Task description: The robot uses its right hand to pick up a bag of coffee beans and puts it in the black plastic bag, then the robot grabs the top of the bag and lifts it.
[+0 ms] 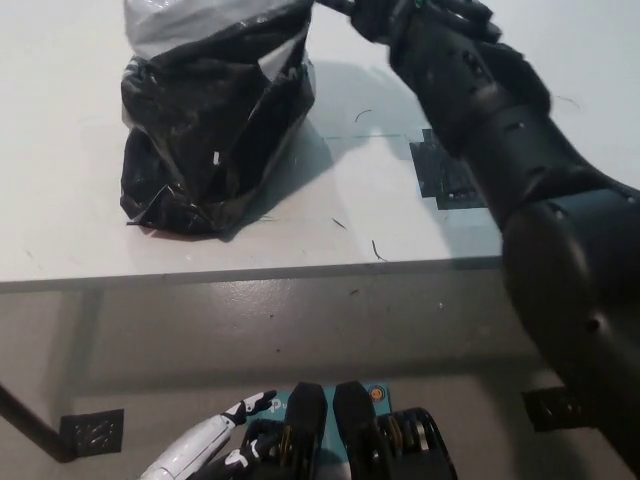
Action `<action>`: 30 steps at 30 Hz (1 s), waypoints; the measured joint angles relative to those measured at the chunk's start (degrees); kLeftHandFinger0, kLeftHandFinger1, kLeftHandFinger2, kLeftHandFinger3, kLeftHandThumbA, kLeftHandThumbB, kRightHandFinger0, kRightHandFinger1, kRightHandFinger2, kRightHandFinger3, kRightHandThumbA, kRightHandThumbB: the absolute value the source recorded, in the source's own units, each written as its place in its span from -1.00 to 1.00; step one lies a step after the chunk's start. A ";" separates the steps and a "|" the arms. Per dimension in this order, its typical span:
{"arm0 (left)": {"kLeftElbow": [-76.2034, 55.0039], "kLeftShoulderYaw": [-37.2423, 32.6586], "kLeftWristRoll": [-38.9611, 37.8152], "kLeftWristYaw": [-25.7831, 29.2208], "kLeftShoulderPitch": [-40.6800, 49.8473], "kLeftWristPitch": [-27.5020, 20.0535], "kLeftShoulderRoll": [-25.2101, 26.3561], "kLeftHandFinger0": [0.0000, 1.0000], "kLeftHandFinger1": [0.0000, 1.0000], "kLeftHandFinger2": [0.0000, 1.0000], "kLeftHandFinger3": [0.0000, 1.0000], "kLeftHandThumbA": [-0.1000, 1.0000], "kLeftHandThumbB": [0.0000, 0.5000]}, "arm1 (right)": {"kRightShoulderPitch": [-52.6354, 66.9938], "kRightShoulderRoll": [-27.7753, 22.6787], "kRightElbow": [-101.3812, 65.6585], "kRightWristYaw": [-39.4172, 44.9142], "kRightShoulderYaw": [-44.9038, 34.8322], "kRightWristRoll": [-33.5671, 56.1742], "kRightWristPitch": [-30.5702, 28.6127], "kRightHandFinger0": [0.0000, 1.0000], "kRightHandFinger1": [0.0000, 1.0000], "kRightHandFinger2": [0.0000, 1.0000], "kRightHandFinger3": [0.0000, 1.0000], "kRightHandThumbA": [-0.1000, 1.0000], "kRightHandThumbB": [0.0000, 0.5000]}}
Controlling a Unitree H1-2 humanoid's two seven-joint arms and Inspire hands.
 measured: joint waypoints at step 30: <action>-0.07 -0.69 0.61 -0.72 -0.19 0.87 0.17 1.00 1.00 1.00 1.00 1.00 0.02 | 1.43 -12.84 -38.76 9.72 9.02 -8.37 5.54 1.00 1.00 1.00 1.00 1.00 0.91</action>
